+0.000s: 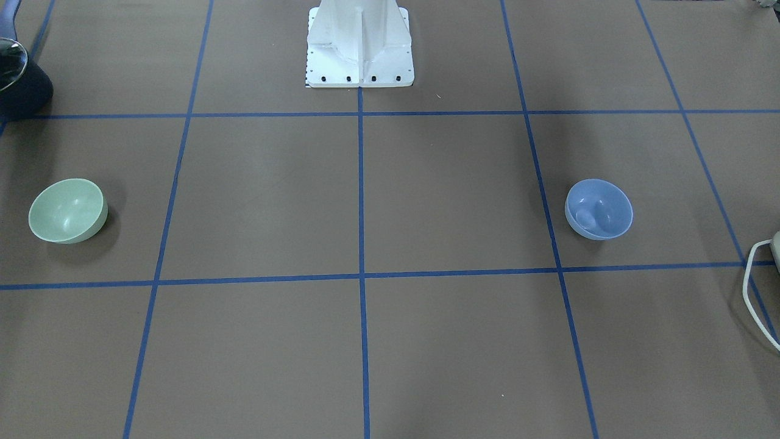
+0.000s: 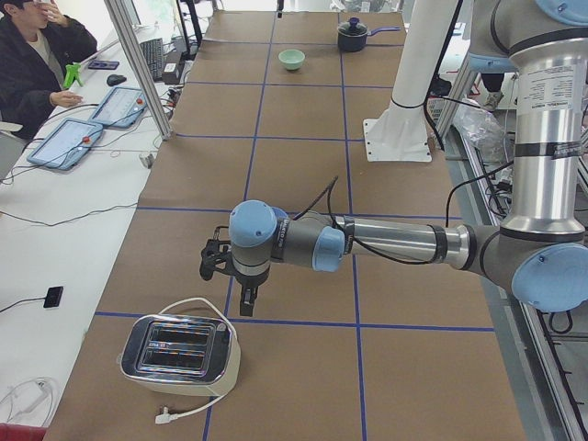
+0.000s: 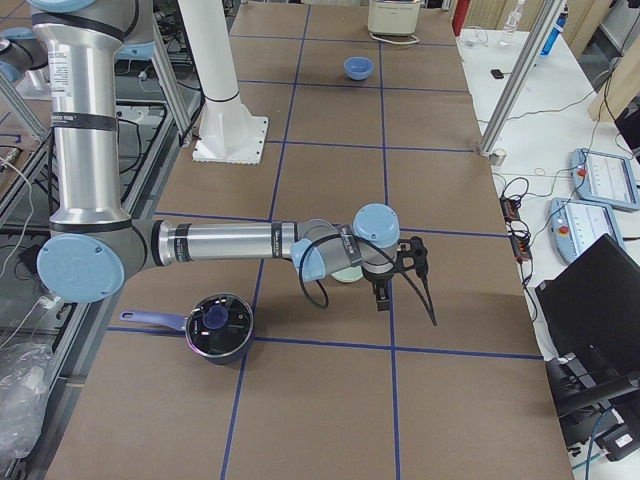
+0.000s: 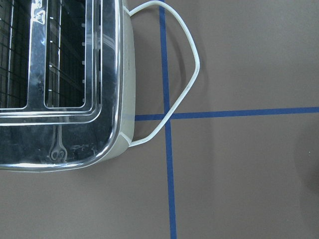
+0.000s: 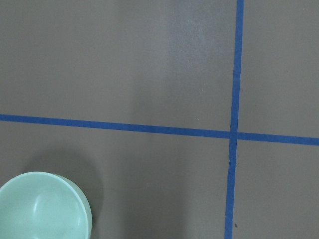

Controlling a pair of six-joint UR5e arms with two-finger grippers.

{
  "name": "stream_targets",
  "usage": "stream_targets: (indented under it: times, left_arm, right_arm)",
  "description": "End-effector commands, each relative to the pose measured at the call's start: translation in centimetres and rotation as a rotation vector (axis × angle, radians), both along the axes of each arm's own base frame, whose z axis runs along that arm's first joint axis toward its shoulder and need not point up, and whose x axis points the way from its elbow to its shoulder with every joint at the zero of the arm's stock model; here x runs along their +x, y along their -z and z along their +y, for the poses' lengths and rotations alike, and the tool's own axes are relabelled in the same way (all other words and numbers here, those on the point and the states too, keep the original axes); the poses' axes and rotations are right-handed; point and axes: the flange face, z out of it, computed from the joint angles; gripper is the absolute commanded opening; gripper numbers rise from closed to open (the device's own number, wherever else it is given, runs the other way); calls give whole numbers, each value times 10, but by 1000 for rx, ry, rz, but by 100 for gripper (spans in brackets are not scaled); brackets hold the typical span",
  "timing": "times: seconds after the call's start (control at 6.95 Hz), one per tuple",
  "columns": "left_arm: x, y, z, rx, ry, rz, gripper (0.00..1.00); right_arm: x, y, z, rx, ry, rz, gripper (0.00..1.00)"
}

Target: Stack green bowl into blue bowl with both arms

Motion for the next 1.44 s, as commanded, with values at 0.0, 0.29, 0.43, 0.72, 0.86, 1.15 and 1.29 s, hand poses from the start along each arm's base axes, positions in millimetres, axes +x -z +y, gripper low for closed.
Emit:
stream_targets:
  times: [0.0,0.29,0.43,0.72,0.86,1.15,1.29]
  left_arm:
    - [1,13,-6,30,-2,1,98]
    - [59,47,-30,165,-64,16,98]
    - [95,58,-36,85,-18,54,98]
    - [190,69,-45,58,-55,-21,98]
    - [222,74,-45,68,-80,-43,98]
    - [284,78,-53,55,-154,-38,97]
    - [299,79,-56,67,-176,-31,90]
  right_arm:
    - [-50,49,-38,103,52,46,100]
    - [-59,49,-42,126,50,88,100]
    - [-78,51,-41,135,76,100,100]
    - [-82,52,-41,138,81,103,100]
    - [-83,51,-41,136,83,103,100]
    - [-83,51,-41,138,84,103,100]
    - [-84,51,-41,139,87,103,100]
